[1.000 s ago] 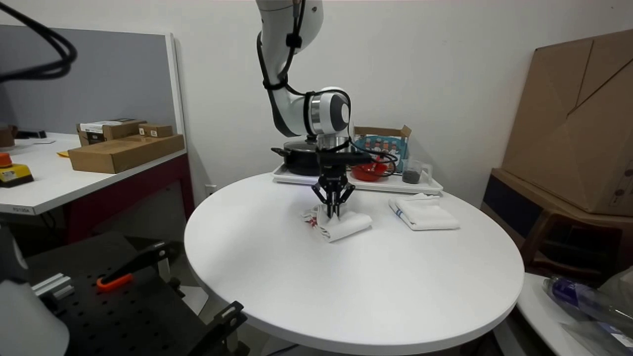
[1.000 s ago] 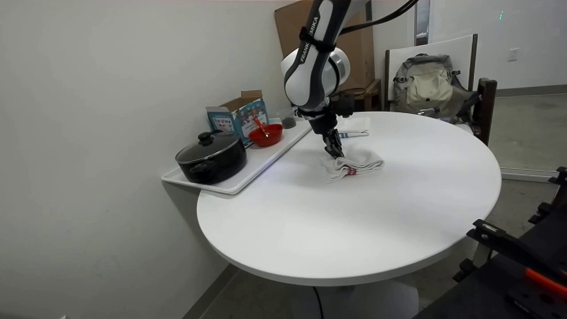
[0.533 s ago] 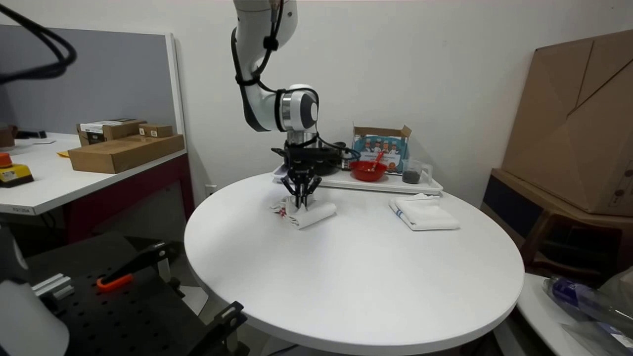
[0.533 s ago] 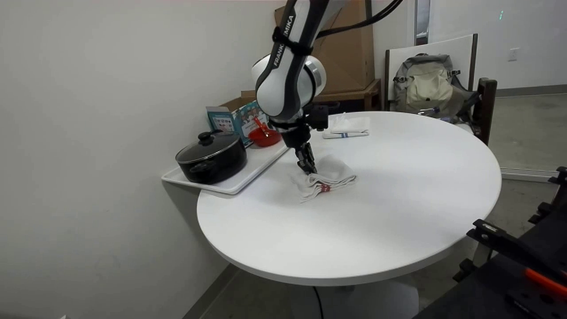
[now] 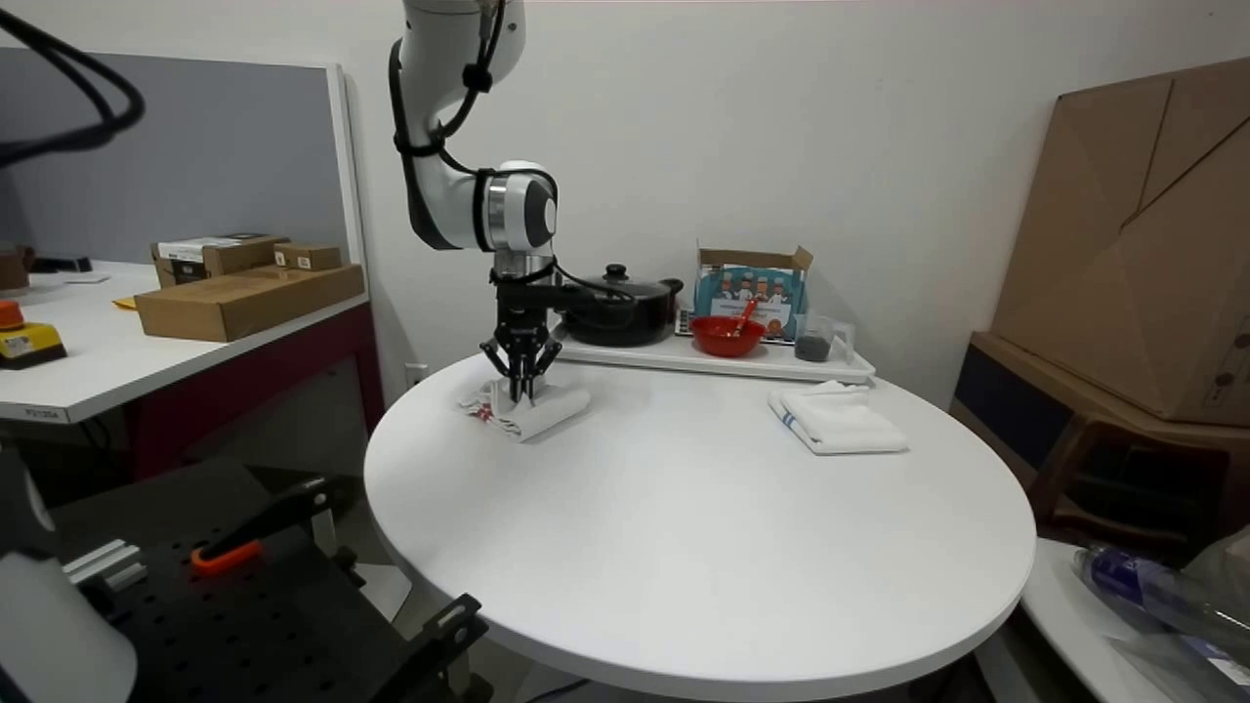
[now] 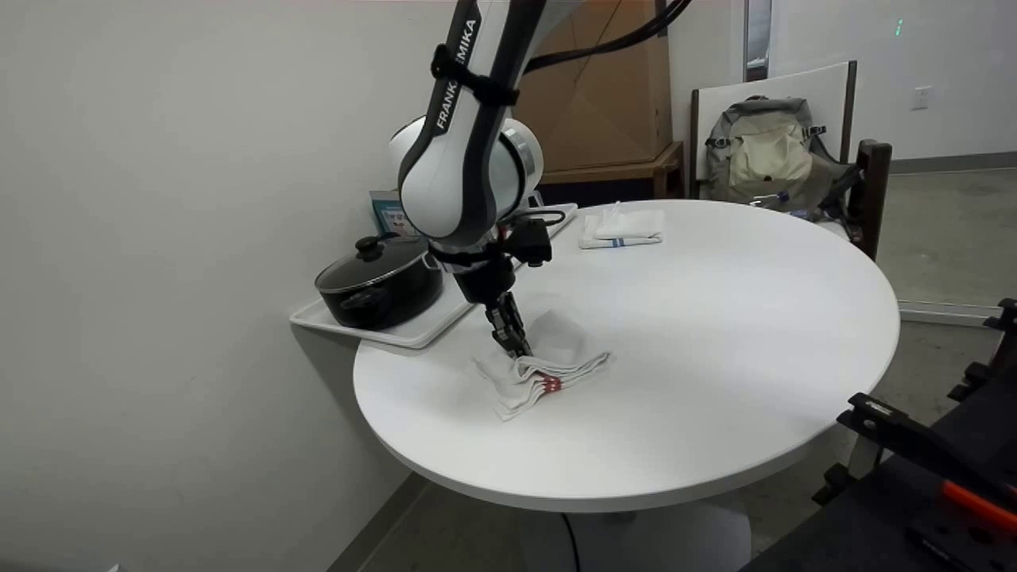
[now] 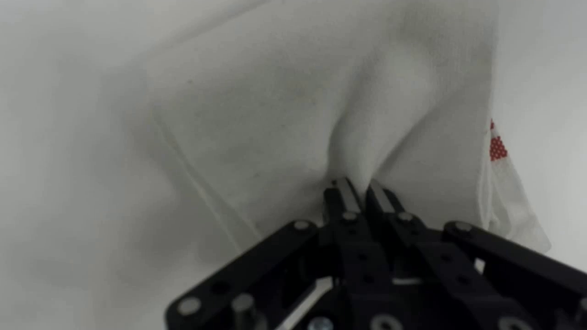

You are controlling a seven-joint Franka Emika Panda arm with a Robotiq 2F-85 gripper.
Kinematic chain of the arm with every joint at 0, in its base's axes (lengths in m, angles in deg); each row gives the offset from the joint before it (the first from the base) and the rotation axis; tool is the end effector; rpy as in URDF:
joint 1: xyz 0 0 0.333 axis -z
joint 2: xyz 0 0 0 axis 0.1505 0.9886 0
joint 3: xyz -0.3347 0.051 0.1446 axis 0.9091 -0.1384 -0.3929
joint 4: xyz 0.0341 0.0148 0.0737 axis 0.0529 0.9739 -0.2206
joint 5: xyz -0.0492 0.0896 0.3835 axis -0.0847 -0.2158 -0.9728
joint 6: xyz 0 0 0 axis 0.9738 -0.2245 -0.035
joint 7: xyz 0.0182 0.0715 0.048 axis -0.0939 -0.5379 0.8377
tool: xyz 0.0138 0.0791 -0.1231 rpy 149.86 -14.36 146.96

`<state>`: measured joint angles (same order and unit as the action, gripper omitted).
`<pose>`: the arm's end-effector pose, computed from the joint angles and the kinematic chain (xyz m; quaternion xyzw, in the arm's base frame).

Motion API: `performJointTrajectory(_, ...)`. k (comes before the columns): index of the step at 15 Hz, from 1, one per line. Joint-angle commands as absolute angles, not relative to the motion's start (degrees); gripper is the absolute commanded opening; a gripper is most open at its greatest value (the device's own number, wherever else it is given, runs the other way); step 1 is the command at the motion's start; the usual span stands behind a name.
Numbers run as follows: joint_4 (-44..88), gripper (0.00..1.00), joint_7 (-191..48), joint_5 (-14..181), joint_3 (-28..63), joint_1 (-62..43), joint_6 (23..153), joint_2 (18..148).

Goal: Use the white and red tea towel to wipe the table

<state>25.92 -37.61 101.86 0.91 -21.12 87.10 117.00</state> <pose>0.6226 0.2675 0.0758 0.8300 0.5489 -0.0955 0.0266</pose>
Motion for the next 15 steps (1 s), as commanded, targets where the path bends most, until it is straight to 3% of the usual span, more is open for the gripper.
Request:
performJointTrajectory(1, 32.1, 0.05, -34.4, 102.0, -0.3, -20.9, 88.2, 115.9)
performJointTrajectory(8, 36.6, 0.05, -32.1, 104.6, 2.0, -20.8, 90.0, 113.5)
performJointTrajectory(15, 31.7, 0.05, -33.6, 107.3, 7.9, -19.2, 92.8, 114.6)
